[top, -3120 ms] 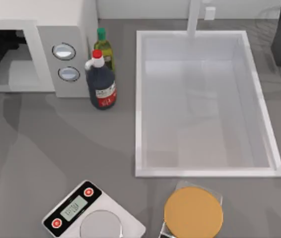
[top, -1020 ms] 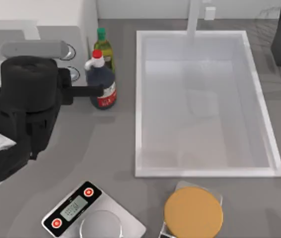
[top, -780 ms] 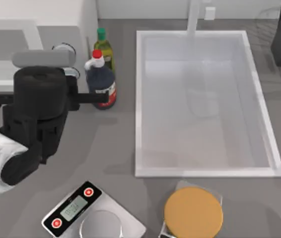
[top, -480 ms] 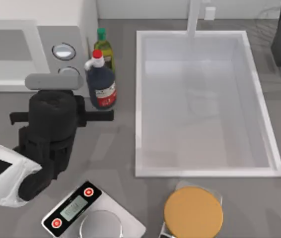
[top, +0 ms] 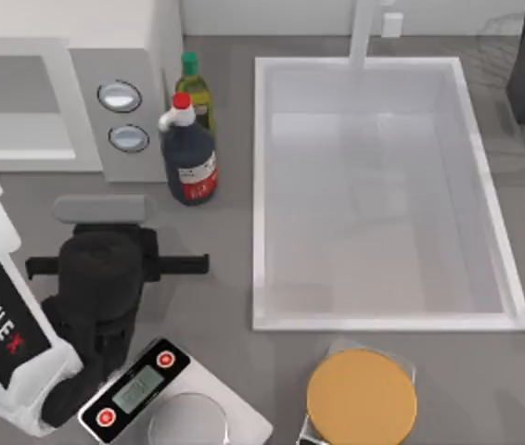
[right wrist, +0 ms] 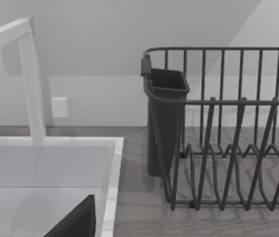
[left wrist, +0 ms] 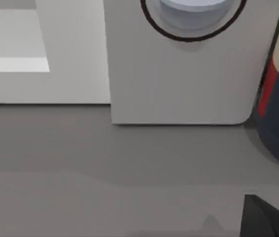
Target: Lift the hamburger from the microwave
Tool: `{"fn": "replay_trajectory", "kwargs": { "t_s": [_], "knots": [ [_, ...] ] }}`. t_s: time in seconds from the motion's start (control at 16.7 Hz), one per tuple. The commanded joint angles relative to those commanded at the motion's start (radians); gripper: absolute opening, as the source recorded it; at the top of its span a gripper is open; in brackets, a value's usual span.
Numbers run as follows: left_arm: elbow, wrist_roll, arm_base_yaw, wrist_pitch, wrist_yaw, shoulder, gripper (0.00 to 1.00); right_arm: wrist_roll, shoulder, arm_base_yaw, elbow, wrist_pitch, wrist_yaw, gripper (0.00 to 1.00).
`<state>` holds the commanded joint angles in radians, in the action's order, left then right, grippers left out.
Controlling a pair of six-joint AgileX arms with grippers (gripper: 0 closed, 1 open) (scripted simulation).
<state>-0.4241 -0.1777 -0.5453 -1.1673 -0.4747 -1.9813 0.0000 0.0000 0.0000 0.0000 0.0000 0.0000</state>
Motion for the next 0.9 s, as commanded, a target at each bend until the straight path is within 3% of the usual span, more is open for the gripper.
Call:
{"fn": "replay_trajectory", "kwargs": {
  "t_s": [0.3, 0.9],
  "knots": [
    [0.004, 0.0, 0.0, -0.012, 0.001, -0.008, 0.0, 0.0, 0.0, 0.0, 0.0, 0.0, 0.0, 1.0],
    [0.004, 0.0, 0.0, -0.012, 0.001, -0.008, 0.75, 0.0, 0.0, 0.0, 0.0, 0.0, 0.0, 1.0]
  ]
}}
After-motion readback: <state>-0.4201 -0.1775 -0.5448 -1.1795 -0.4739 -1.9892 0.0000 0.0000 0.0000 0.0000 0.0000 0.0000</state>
